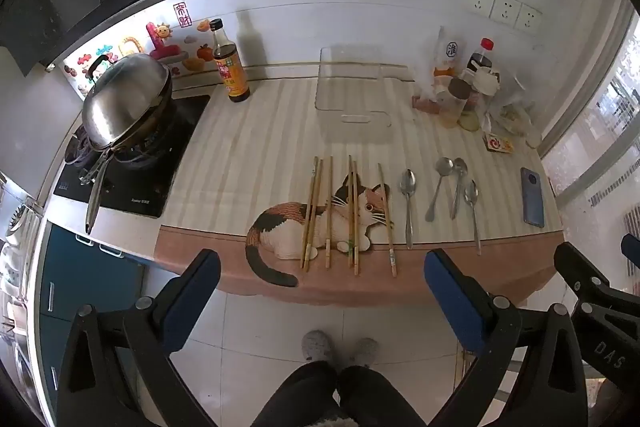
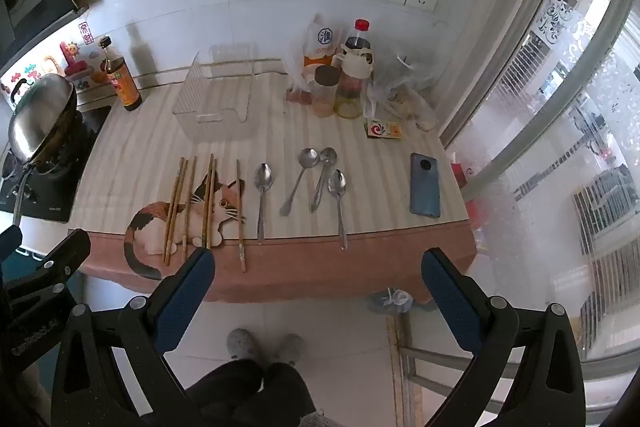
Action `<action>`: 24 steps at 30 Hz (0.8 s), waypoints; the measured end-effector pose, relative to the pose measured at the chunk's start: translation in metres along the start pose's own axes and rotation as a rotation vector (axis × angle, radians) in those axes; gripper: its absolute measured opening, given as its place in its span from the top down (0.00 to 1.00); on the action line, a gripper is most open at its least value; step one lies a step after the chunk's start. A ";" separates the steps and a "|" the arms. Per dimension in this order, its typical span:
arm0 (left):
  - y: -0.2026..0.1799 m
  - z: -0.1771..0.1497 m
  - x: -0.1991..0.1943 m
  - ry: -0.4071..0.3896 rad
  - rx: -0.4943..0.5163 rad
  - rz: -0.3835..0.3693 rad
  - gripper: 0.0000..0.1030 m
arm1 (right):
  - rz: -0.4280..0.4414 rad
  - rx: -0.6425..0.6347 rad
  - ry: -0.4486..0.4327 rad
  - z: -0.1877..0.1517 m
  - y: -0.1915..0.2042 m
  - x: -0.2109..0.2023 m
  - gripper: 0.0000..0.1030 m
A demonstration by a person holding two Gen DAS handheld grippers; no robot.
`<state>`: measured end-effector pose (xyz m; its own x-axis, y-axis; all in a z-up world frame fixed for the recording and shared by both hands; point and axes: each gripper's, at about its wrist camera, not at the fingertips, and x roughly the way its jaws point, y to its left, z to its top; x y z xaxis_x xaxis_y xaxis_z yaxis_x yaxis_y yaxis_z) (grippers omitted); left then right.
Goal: Organize utensils
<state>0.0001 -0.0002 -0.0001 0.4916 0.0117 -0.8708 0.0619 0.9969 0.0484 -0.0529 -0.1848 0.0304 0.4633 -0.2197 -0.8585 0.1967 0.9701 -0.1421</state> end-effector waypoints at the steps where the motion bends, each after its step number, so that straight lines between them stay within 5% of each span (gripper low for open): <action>1: 0.000 0.000 0.000 0.001 -0.001 0.000 0.00 | -0.005 -0.003 -0.006 0.000 0.000 0.000 0.00; 24: 0.001 -0.001 0.002 -0.001 -0.005 -0.007 0.00 | -0.012 0.001 0.003 0.002 -0.004 0.000 0.00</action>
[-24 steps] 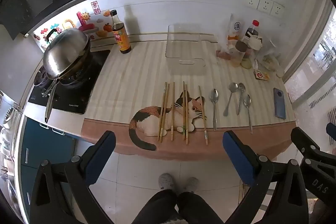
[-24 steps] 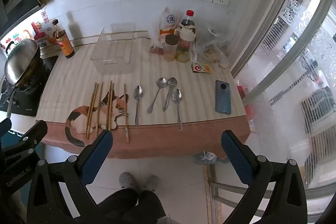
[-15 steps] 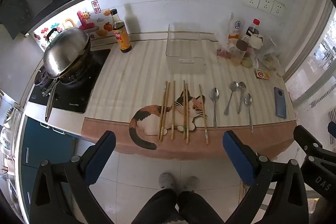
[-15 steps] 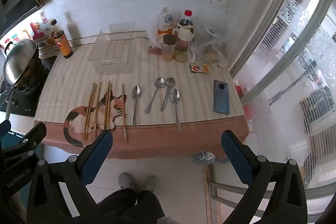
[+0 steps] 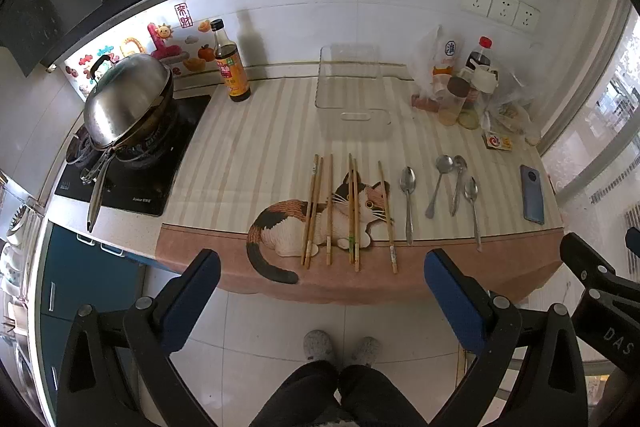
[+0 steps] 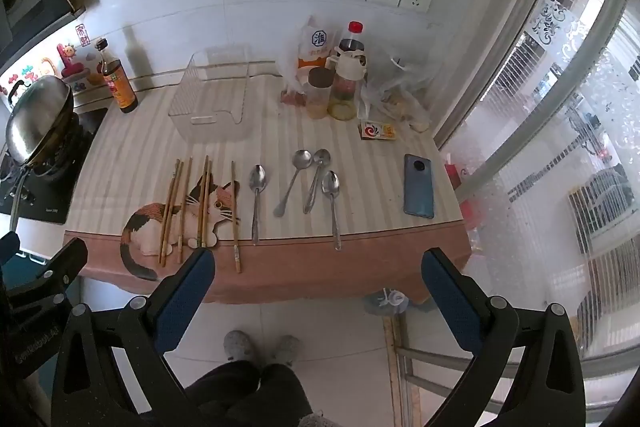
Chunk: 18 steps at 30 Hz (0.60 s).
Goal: Organize utensils
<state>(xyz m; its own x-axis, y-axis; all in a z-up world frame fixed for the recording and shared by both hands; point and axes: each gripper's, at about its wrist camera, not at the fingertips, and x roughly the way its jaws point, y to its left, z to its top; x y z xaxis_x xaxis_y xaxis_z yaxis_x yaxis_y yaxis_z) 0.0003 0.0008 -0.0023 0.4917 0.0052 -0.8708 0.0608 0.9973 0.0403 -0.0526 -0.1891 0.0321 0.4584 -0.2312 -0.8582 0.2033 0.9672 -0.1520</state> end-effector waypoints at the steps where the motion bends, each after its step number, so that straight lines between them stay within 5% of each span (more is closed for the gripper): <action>1: 0.000 0.000 0.000 0.000 0.001 0.000 0.00 | 0.000 0.002 0.000 0.000 0.000 0.000 0.00; 18: -0.001 -0.003 -0.012 -0.016 0.001 0.003 0.00 | -0.011 0.001 -0.013 -0.004 -0.006 -0.010 0.00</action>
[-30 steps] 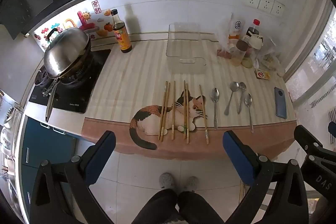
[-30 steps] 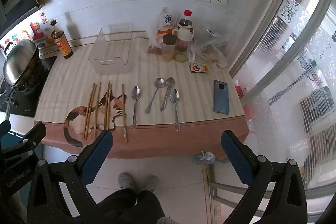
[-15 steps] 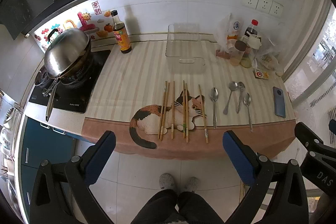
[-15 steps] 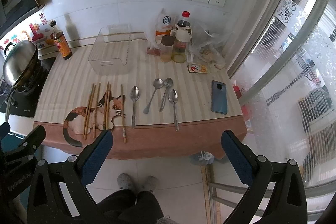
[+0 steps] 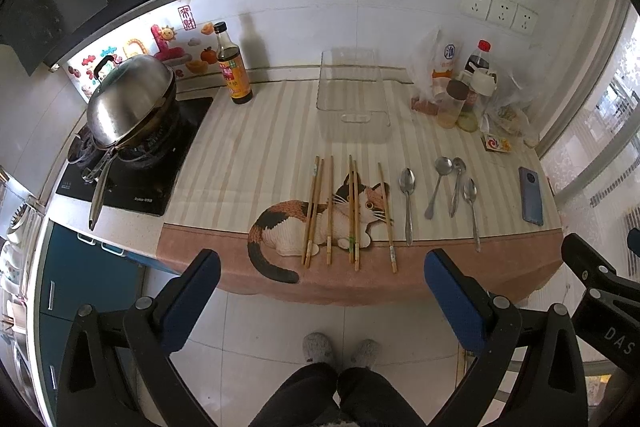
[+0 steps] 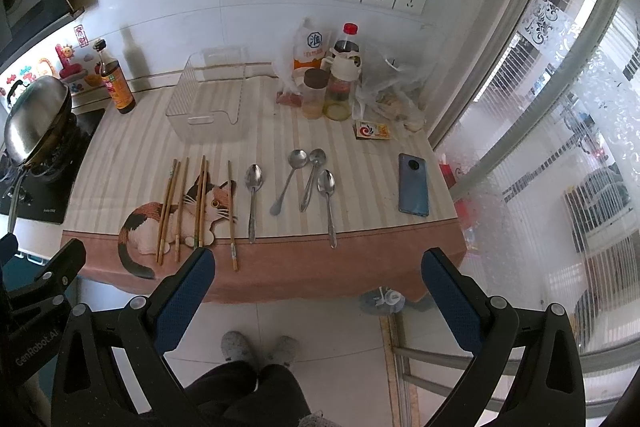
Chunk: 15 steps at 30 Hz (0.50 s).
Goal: Organize utensils
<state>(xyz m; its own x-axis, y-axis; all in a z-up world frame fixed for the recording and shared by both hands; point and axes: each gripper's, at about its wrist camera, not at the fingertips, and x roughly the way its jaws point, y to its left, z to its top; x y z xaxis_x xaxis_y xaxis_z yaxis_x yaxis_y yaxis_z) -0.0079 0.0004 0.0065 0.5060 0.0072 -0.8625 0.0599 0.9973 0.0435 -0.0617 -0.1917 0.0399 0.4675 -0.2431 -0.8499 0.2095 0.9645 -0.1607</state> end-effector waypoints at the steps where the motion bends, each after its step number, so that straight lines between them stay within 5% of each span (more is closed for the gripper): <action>1: 0.000 0.000 -0.001 -0.001 -0.001 -0.001 0.00 | 0.000 0.001 -0.001 -0.001 0.000 0.000 0.00; 15: -0.003 0.002 -0.007 -0.011 -0.001 0.002 0.00 | -0.002 -0.004 -0.011 0.001 -0.002 -0.006 0.00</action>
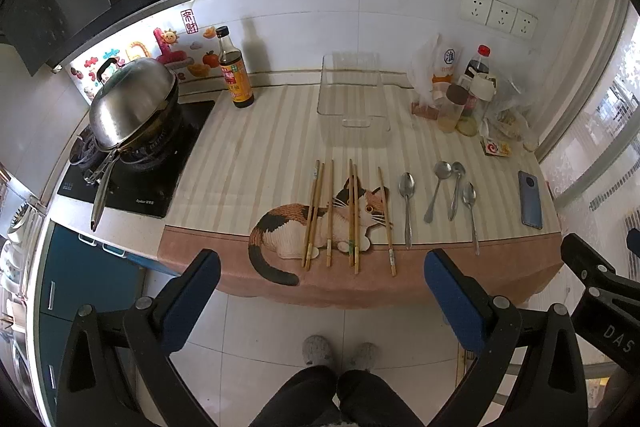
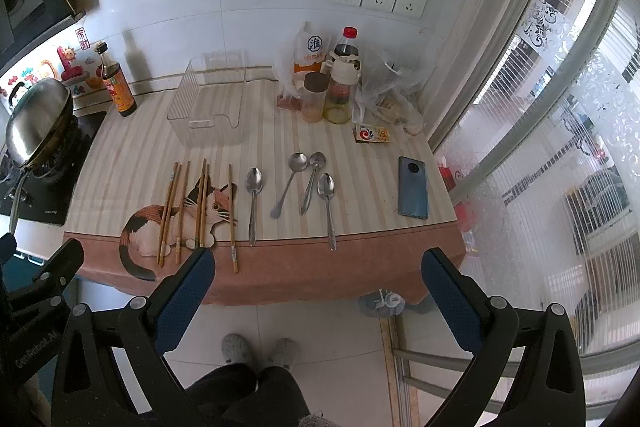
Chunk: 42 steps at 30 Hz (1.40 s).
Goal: Organize utensils
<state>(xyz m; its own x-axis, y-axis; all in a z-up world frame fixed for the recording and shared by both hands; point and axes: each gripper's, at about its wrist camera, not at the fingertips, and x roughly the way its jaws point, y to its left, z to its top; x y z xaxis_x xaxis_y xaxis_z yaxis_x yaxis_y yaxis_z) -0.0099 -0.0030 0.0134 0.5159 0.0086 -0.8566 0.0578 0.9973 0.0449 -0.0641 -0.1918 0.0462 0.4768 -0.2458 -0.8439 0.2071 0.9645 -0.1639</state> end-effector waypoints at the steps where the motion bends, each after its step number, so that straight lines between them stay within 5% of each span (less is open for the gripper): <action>1: 0.000 0.000 0.000 0.000 0.000 0.000 0.00 | -0.001 0.000 0.000 0.000 0.000 0.000 0.00; 42: -0.001 0.001 -0.005 -0.017 -0.005 -0.006 0.00 | 0.006 -0.002 -0.015 0.003 0.000 -0.006 0.00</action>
<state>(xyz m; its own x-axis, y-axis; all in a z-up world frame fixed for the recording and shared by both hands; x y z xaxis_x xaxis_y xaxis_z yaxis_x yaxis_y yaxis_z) -0.0113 -0.0042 0.0178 0.5302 0.0016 -0.8478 0.0569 0.9977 0.0375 -0.0645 -0.1900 0.0530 0.4905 -0.2417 -0.8372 0.2024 0.9661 -0.1603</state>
